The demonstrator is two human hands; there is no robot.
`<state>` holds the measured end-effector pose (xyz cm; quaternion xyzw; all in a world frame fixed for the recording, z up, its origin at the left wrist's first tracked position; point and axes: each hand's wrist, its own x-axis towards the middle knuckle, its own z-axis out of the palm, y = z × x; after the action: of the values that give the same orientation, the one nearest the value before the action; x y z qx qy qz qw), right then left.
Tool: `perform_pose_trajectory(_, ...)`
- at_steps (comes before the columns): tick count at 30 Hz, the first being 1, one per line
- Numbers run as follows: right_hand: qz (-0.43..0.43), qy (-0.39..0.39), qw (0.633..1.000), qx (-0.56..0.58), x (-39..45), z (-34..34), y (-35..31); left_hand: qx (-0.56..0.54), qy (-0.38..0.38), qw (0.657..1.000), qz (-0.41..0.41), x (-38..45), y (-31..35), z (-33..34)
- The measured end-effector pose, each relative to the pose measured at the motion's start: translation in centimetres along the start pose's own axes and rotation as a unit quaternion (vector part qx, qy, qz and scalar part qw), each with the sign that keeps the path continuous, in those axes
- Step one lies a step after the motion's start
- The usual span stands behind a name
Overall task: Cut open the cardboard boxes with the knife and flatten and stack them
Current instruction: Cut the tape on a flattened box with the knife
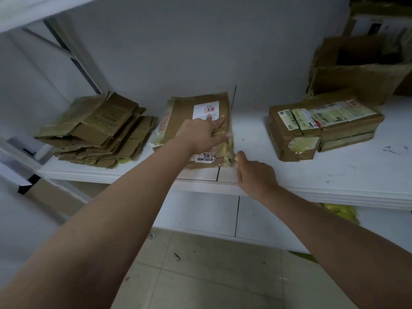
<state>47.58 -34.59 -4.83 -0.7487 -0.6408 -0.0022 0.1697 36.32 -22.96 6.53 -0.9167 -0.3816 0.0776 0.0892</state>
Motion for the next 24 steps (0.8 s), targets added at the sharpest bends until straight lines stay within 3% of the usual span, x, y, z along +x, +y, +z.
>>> perform_pose_trajectory(5, -0.008, -0.022, 1.0, 0.002, -0.2, -0.3, 0.0, 0.011, 0.051, 0.996, -0.071, 0.5, 2.0, 0.6)
perform_pose_trajectory(9, -0.004, -0.033, 0.999, 0.001, -0.4, -0.5, 0.1, -0.008, 0.037, 0.994, -0.102, 1.0, 3.0, 1.5)
perform_pose_trajectory(24, -0.003, -0.095, 0.995, -0.012, -0.9, -1.4, 0.2, -0.003, 0.003, 0.996, -0.093, 0.6, 2.6, 0.8)
